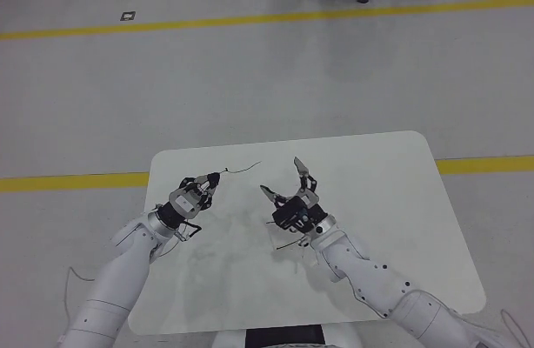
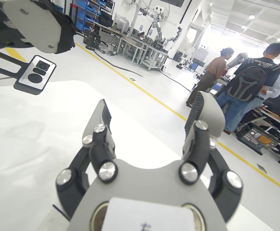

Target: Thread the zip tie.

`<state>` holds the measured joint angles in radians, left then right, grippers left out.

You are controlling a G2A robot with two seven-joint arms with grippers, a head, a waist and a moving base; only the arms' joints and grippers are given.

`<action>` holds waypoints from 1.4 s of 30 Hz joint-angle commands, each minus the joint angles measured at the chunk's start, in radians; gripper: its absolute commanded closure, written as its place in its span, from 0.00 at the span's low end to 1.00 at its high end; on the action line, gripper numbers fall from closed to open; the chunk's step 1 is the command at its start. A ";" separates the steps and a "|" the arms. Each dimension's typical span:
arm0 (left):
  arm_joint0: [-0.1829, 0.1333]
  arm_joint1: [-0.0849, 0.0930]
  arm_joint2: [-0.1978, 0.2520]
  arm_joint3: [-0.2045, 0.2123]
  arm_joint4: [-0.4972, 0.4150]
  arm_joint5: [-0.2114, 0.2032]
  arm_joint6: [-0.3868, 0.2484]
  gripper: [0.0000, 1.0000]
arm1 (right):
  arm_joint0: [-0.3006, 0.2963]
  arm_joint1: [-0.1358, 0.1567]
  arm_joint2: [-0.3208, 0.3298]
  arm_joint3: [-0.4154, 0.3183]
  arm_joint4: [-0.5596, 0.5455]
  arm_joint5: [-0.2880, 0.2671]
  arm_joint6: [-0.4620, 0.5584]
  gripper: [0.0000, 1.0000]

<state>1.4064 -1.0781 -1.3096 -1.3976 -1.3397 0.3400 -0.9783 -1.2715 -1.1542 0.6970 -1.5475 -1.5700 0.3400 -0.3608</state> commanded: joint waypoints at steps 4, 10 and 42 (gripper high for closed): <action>0.000 0.000 0.000 0.000 0.000 0.000 0.000 1.00 | -0.002 0.001 0.001 -0.004 0.000 0.000 0.001 0.00; 0.000 0.000 0.000 0.000 0.000 0.000 0.000 1.00 | -0.019 0.003 0.035 -0.021 0.021 -0.009 0.007 0.00; 0.000 0.000 0.000 0.000 0.000 0.000 0.000 1.00 | -0.199 0.051 0.416 -0.120 0.417 -0.317 -0.051 0.00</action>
